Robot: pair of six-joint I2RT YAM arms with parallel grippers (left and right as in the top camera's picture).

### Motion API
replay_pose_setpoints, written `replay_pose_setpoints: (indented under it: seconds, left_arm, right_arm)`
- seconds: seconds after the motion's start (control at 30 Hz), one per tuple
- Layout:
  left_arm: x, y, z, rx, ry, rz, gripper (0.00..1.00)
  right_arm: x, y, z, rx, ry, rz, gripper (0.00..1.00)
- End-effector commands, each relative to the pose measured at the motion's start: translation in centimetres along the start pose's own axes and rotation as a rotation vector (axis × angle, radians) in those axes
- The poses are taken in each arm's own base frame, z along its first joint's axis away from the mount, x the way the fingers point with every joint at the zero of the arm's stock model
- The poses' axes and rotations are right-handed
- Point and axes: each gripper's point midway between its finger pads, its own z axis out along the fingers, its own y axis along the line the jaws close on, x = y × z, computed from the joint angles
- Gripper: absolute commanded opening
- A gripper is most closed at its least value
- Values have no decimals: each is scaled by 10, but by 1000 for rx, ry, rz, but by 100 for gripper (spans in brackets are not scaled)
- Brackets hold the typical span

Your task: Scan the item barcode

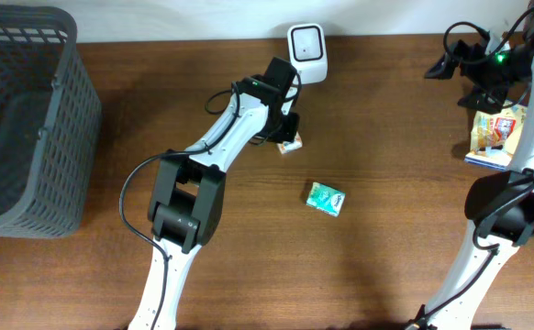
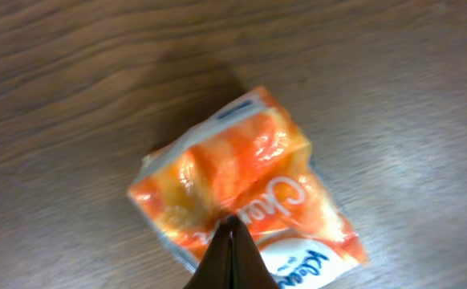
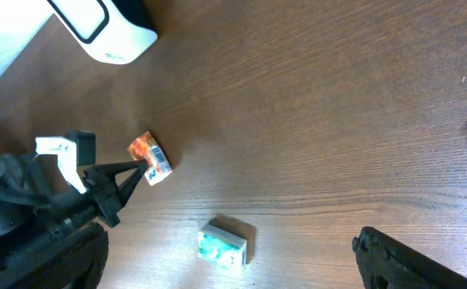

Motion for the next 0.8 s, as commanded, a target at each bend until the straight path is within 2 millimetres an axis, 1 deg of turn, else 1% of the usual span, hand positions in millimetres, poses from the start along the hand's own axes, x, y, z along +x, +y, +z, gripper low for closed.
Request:
replay_pose_setpoints:
  seconds: [0.0,0.1,0.27,0.33,0.43,0.53,0.6,0.7,0.77]
  left_arm:
    - [9,40,7,-202,28,11,0]
    - [9,44,7,-225,27,11,0]
    - [10,44,9,-225,32,11,0]
    - [12,46,14,-231,43,11,0]
    - [22,50,27,-238,80,11,0]
    - [25,52,27,-241,92,8,0]
    - [27,57,26,-253,105,2,0]
    - [32,73,21,-322,122,-20,0]
    - [32,76,21,-324,123,-28,0]
  right_arm:
    - [0,4,-6,7,-16,-28,98]
    - [0,4,-6,7,-16,-28,98]
    - [0,4,-6,7,-16,-28,98]
    - [0,4,-6,7,-16,-29,98]
    - [0,4,-6,7,-16,-28,98]
    - [0,4,-6,7,-16,-29,98]
    - [0,4,-6,7,-16,-29,98]
    - [0,4,-6,7,-16,-28,98]
    - [0,4,-6,7,-16,-28,98]
